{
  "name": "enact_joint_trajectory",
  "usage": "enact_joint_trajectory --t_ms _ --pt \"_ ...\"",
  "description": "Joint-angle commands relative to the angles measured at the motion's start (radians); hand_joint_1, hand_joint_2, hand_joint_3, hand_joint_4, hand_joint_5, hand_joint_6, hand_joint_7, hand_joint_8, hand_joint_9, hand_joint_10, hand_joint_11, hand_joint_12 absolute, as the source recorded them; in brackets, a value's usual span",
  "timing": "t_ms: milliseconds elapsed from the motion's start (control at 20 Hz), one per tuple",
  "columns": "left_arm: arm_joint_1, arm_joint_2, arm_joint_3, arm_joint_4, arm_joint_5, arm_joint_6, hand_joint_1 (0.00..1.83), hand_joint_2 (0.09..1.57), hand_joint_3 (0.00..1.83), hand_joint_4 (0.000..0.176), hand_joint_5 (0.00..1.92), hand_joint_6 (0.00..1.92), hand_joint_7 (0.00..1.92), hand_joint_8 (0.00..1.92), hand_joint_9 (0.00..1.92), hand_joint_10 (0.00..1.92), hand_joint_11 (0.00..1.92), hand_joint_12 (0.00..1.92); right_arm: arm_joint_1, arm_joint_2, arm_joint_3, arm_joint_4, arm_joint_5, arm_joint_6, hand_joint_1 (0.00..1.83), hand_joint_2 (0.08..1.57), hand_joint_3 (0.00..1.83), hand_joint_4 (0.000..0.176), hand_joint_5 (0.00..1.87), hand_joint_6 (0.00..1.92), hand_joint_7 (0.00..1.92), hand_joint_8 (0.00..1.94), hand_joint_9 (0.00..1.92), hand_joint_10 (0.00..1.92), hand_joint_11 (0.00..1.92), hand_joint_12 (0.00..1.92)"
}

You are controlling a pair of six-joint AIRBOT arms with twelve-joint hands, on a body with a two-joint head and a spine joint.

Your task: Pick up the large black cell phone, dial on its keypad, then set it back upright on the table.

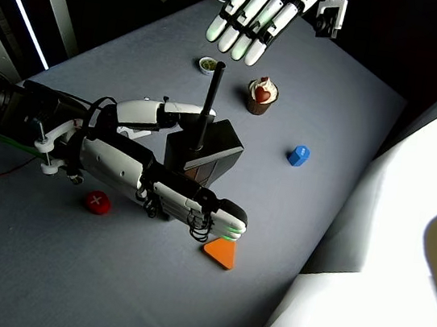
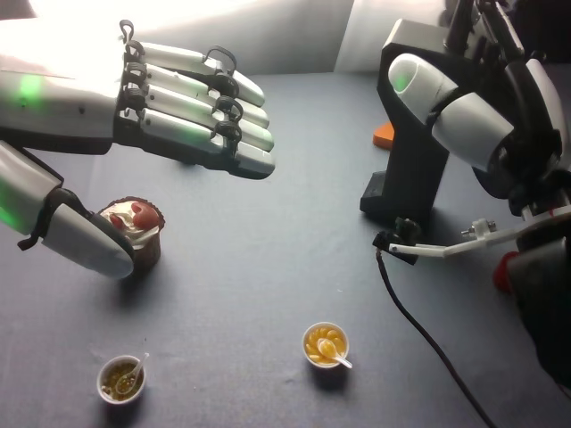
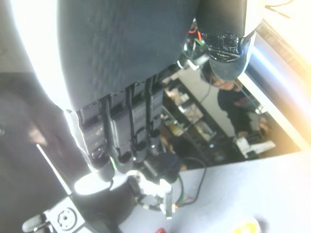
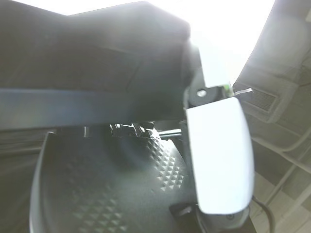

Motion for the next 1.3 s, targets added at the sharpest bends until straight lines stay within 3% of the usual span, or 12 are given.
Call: enact_joint_trajectory --t_ms 0,50,200,250,350,400,450,700,800,850,950,1250 --pt "-0.024 0.002 -0.005 -0.103 -0.039 -0.003 0.00 1.13 0.00 0.000 0.21 0.00 0.23 0.00 0.20 0.00 0.00 0.41 0.009 0.012 -0.002 -0.055 0.105 0.010 1.29 1.07 0.00 0.000 0.25 0.02 0.31 0.02 0.38 0.06 0.00 0.90" --pt "-0.024 0.002 -0.005 -0.103 -0.039 -0.003 0.00 1.13 0.00 0.000 0.21 0.00 0.21 0.00 0.19 0.00 0.00 0.37 0.009 0.012 -0.001 -0.055 0.105 0.011 1.37 1.15 0.02 0.000 0.42 0.03 0.52 0.05 0.63 0.13 0.10 1.27" --pt "-0.024 0.002 -0.006 -0.103 -0.040 -0.002 0.00 1.13 0.00 0.000 0.20 0.00 0.20 0.00 0.17 0.00 0.00 0.33 0.009 0.013 -0.004 -0.055 0.105 0.011 1.37 1.20 0.01 0.000 0.59 0.02 0.72 0.04 0.70 0.28 0.20 1.35" --pt "-0.024 0.002 -0.006 -0.103 -0.040 -0.002 0.00 1.14 0.00 0.000 0.21 0.01 0.21 0.01 0.18 0.01 0.00 0.32 0.009 0.014 -0.005 -0.055 0.105 0.011 1.36 1.21 0.00 0.000 0.66 0.99 0.85 0.96 0.76 1.27 0.43 1.42" --pt "-0.024 0.001 -0.007 -0.103 -0.041 0.000 0.00 1.14 0.00 0.000 0.22 0.01 0.22 0.01 0.19 0.01 0.00 0.35 0.009 0.015 -0.005 -0.055 0.105 0.011 1.36 1.19 0.00 0.000 0.74 1.09 0.91 1.11 0.77 1.43 0.53 1.50" --pt "-0.024 0.001 -0.008 -0.103 -0.041 0.001 0.00 1.14 0.00 0.000 0.23 0.00 0.23 0.01 0.19 0.01 0.00 0.38 0.009 0.015 -0.006 -0.055 0.105 0.011 1.36 1.18 0.00 0.000 0.78 1.11 0.92 1.11 0.78 1.44 0.57 1.52" --pt "-0.024 0.001 -0.008 -0.104 -0.041 0.003 0.00 1.14 0.00 0.000 0.22 0.00 0.22 0.00 0.18 0.00 0.00 0.31 0.009 0.016 -0.006 -0.056 0.105 0.011 1.46 1.15 0.00 0.000 0.86 1.05 0.91 1.04 0.87 1.30 0.61 1.68" --pt "-0.024 0.001 -0.009 -0.111 -0.040 0.009 0.00 1.14 0.00 0.000 0.23 0.00 0.21 0.00 0.17 0.00 0.00 0.27 0.009 0.027 -0.015 -0.080 0.108 0.012 1.48 1.15 0.00 0.000 0.91 1.02 0.86 1.05 0.85 1.24 0.71 1.67" --pt "-0.024 0.002 -0.010 -0.112 -0.039 0.009 0.00 1.14 0.00 0.000 0.25 0.00 0.23 0.00 0.20 0.01 0.00 0.32 0.009 0.028 -0.015 -0.083 0.108 0.013 1.48 1.15 0.00 0.000 0.90 1.04 0.85 1.06 0.84 1.25 0.69 1.69" --pt "-0.024 0.002 -0.010 -0.112 -0.039 0.009 0.00 1.14 0.00 0.000 0.21 0.00 0.21 0.00 0.18 0.00 0.00 0.25 0.009 0.028 -0.015 -0.083 0.108 0.013 1.47 1.21 0.00 0.000 0.73 1.24 0.67 1.22 0.72 1.38 0.66 1.75" --pt "-0.024 0.002 -0.014 -0.121 -0.037 0.022 0.00 1.14 0.00 0.000 0.24 0.01 0.24 0.01 0.21 0.01 0.00 0.31 0.006 0.038 -0.017 -0.099 0.114 0.019 1.46 1.24 0.00 0.000 0.67 1.33 0.60 1.26 0.67 1.44 0.65 1.78" --pt "-0.017 -0.001 -0.026 -0.128 -0.019 0.032 0.00 1.15 0.01 0.000 0.24 0.00 0.23 0.00 0.20 0.00 0.00 0.29 0.004 0.084 -0.017 -0.193 0.145 0.063 1.46 1.24 0.00 0.000 0.70 1.29 0.56 1.30 0.65 1.45 0.67 1.77"
